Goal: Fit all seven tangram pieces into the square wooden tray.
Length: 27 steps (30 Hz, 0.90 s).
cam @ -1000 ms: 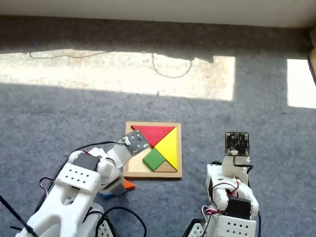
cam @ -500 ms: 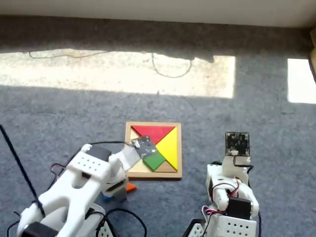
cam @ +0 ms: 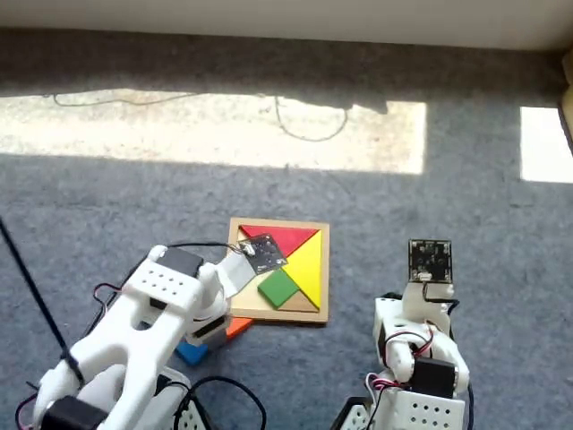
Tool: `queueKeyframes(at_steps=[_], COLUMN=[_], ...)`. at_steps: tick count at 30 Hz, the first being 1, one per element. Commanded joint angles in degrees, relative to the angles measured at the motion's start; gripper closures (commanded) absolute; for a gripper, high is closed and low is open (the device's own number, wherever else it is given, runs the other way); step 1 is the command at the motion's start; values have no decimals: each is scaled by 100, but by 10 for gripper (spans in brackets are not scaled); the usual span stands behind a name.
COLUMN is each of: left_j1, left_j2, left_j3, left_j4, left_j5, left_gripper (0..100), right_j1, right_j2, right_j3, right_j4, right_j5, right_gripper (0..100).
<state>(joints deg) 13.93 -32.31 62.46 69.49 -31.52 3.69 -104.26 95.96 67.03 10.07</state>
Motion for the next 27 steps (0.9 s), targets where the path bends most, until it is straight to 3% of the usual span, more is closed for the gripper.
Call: queueKeyframes(at_steps=[1, 6, 23, 27], left_j1=[-66, -92, -84, -84], left_j2=[-998, -1657, -1675, -1675], left_j3=[-101, -127, -119, -119], left_j4=[492, 800, 765, 765], left_j5=[62, 62, 18, -396], left_gripper=[812, 812, 812, 812], right_j1=[66, 66, 66, 66], right_j2=[-84, -84, -84, -84], right_j3=[541, 541, 541, 541], right_j4=[-110, -110, -110, -110], right_j5=[44, 44, 44, 44], right_gripper=[989, 989, 989, 989])
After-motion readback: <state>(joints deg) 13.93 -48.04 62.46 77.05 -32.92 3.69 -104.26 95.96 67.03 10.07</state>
